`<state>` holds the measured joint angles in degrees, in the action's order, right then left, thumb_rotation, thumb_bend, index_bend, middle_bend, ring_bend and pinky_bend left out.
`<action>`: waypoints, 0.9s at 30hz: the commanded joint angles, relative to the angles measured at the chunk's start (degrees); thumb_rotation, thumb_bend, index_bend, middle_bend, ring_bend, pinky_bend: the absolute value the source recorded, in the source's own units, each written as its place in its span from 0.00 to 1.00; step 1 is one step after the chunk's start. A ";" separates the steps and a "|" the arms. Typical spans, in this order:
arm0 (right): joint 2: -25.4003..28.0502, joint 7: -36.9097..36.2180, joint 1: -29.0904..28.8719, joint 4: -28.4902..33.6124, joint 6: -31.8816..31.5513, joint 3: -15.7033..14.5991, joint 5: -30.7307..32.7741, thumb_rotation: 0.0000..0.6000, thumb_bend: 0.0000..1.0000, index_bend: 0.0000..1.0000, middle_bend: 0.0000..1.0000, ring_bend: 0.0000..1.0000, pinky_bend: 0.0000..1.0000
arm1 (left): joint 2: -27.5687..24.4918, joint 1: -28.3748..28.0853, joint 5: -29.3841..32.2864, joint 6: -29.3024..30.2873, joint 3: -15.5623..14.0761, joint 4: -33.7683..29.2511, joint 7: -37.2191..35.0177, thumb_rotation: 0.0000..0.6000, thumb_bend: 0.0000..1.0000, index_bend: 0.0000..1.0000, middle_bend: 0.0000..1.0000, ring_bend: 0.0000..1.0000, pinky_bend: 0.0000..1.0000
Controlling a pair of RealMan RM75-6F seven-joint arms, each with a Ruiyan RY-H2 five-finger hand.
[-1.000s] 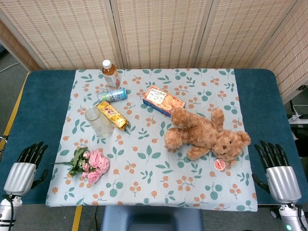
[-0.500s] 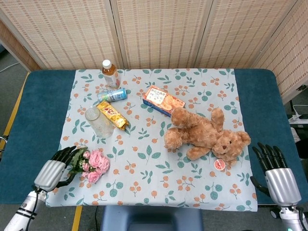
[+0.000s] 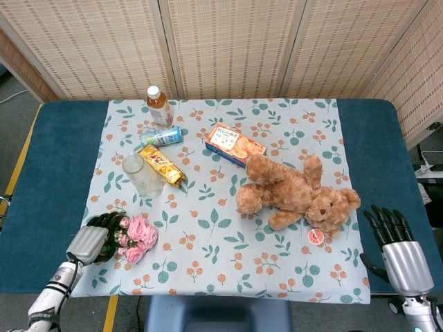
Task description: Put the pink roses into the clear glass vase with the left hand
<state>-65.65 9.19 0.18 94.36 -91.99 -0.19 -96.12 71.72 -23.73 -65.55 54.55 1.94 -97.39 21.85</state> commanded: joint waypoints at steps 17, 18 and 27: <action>0.12 1.27 -0.12 1.04 1.98 -0.34 1.01 1.00 0.17 0.00 0.00 0.00 0.00 | 5.58 -5.21 3.27 -3.28 -0.95 6.61 2.05 1.00 0.40 0.19 0.19 0.19 0.17; 0.16 1.39 -0.12 1.22 2.04 -0.34 1.07 1.00 0.17 0.00 0.00 0.00 0.00 | 6.12 -5.00 2.25 -2.86 -1.02 7.39 1.03 1.00 0.41 0.25 0.24 0.22 0.18; 2.03 1.22 -0.29 3.63 4.44 -1.54 1.75 1.00 0.17 0.00 0.00 0.00 0.00 | 17.39 -0.87 -14.32 9.14 -2.11 28.22 -19.86 1.00 0.43 0.41 0.42 0.46 0.34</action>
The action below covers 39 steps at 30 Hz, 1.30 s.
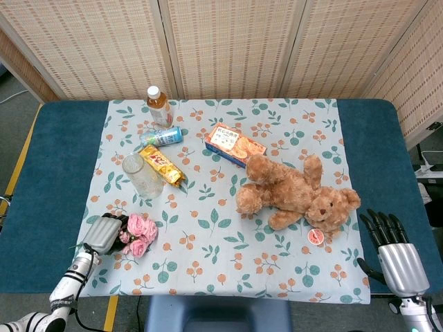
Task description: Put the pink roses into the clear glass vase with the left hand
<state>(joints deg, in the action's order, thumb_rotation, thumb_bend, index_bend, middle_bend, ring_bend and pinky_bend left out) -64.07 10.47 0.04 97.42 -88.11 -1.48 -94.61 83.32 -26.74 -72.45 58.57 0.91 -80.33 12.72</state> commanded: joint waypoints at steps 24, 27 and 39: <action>0.88 -0.08 -0.79 1.47 2.60 -0.16 1.57 1.00 0.17 0.00 0.00 0.00 0.00 | -1.62 2.54 -7.58 31.20 25.02 1.46 -70.04 1.00 0.42 0.48 0.48 0.51 0.31; 0.49 0.62 -0.98 1.48 3.12 -0.12 1.86 1.00 0.17 0.00 0.00 0.00 0.00 | -0.87 -0.71 -5.02 27.38 27.66 0.34 -71.61 1.00 0.42 0.48 0.48 0.51 0.31; 0.03 1.42 -1.62 1.34 4.49 0.88 4.49 1.00 0.17 0.00 0.00 0.00 0.00 | 6.23 -13.80 -0.68 20.02 33.54 8.62 -65.51 1.00 0.42 0.48 0.48 0.51 0.30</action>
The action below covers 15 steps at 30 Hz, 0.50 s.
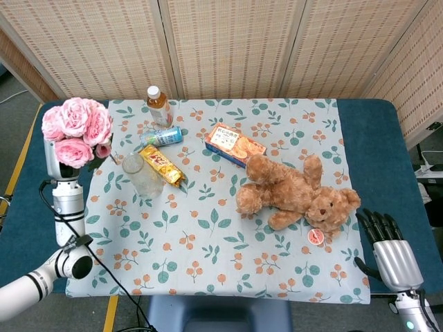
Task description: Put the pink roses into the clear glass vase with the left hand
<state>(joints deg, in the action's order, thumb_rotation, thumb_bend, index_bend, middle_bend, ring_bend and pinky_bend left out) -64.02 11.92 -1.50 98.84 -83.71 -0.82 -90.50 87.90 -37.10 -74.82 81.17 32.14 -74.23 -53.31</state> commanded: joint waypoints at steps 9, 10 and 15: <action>-0.18 0.13 -0.58 -0.32 0.85 0.67 1.53 1.00 0.17 0.00 0.00 0.00 0.00 | 2.95 -5.67 1.96 -2.85 1.83 3.70 2.31 1.00 0.42 0.48 0.48 0.51 0.30; -0.17 0.10 -0.58 -0.35 0.83 0.63 1.46 1.00 0.17 0.00 0.00 0.00 0.00 | 3.22 -5.68 1.98 -3.04 1.41 4.12 2.37 1.00 0.42 0.48 0.48 0.51 0.30; 0.00 -0.18 -0.44 -0.30 0.40 0.49 1.15 1.00 0.17 0.00 0.00 0.00 0.00 | 4.30 -5.13 2.24 -3.59 -0.29 5.28 1.39 1.00 0.42 0.48 0.48 0.51 0.30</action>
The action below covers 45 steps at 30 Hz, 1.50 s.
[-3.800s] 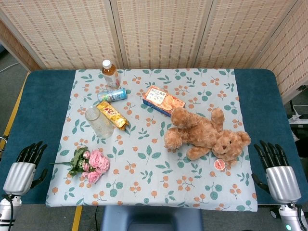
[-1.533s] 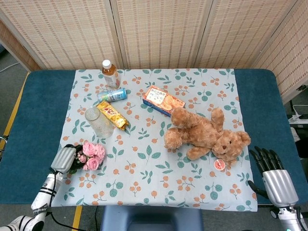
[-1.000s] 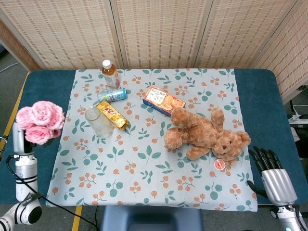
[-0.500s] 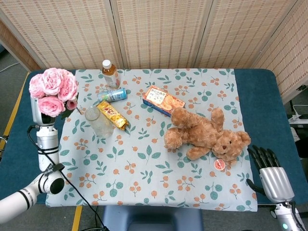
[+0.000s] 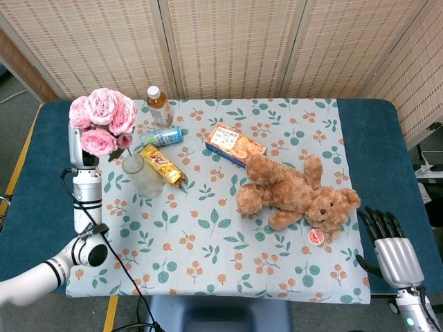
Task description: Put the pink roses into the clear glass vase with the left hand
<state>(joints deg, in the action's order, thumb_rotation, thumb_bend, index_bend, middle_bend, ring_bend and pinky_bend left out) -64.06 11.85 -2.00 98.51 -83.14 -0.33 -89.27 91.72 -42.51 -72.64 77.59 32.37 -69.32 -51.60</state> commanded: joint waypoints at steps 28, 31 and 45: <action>0.83 -1.23 0.25 0.40 -0.94 -1.55 -2.99 1.00 0.18 0.00 0.00 0.00 0.00 | -1.14 8.83 -8.38 0.89 -18.13 2.44 13.65 1.00 0.39 0.00 0.00 0.00 0.03; 1.09 -1.61 0.36 0.59 -1.19 -1.75 -3.44 1.00 0.18 0.00 0.00 0.00 0.00 | -3.86 10.40 -6.99 0.19 -18.78 0.49 19.38 1.00 0.36 0.00 0.00 0.00 0.03; 1.04 -0.80 0.56 0.92 -1.47 -1.94 -3.91 1.00 0.18 0.00 0.00 0.00 0.00 | -16.29 23.20 -8.35 5.28 -29.45 -5.29 41.63 1.00 0.33 0.00 0.00 0.00 0.04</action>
<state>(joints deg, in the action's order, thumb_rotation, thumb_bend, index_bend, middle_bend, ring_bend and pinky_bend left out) -62.98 10.85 -1.47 99.38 -84.57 -2.22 -93.09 79.51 -25.79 -79.25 77.88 8.31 -72.84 -19.26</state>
